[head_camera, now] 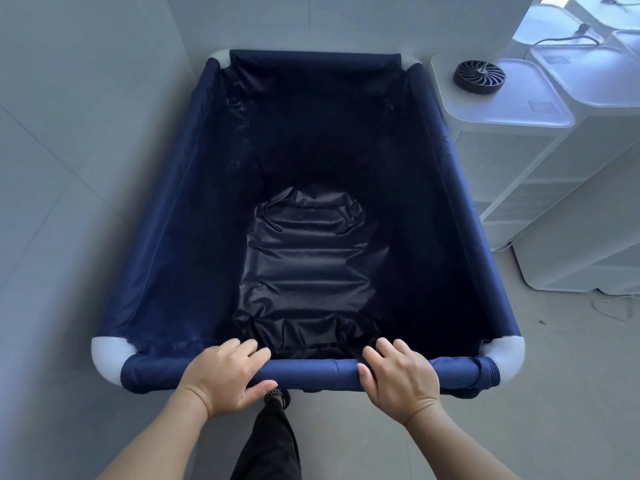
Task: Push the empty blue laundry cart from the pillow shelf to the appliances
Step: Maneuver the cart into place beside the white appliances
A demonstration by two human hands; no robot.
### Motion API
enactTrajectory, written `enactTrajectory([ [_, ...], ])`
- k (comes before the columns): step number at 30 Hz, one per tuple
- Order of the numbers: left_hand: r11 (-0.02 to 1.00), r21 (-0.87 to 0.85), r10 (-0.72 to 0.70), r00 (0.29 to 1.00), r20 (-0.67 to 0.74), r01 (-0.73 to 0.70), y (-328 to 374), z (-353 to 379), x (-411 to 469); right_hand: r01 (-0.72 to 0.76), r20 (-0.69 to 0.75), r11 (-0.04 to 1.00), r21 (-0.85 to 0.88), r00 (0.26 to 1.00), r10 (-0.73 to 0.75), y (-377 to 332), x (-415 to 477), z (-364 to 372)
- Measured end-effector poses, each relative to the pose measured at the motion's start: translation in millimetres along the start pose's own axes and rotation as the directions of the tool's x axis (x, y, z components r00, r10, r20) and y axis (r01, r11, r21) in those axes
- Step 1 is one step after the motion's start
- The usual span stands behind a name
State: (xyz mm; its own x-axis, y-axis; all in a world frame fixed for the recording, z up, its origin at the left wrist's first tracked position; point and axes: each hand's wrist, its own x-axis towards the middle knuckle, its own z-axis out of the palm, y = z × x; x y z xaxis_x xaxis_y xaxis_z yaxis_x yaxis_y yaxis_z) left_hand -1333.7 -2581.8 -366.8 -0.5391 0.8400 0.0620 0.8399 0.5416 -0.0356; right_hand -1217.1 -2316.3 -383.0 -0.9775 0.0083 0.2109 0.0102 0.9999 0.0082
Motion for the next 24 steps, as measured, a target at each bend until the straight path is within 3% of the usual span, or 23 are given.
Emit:
enactTrajectory([
  [24, 1.000, -0.023, -0.007, 0.997, -0.073, 0.005, -0.3, 9.2, -2.9, -0.008, -0.053, 1.000, 0.005, 0.999, 0.009, -0.6, -2.2, 1.8],
])
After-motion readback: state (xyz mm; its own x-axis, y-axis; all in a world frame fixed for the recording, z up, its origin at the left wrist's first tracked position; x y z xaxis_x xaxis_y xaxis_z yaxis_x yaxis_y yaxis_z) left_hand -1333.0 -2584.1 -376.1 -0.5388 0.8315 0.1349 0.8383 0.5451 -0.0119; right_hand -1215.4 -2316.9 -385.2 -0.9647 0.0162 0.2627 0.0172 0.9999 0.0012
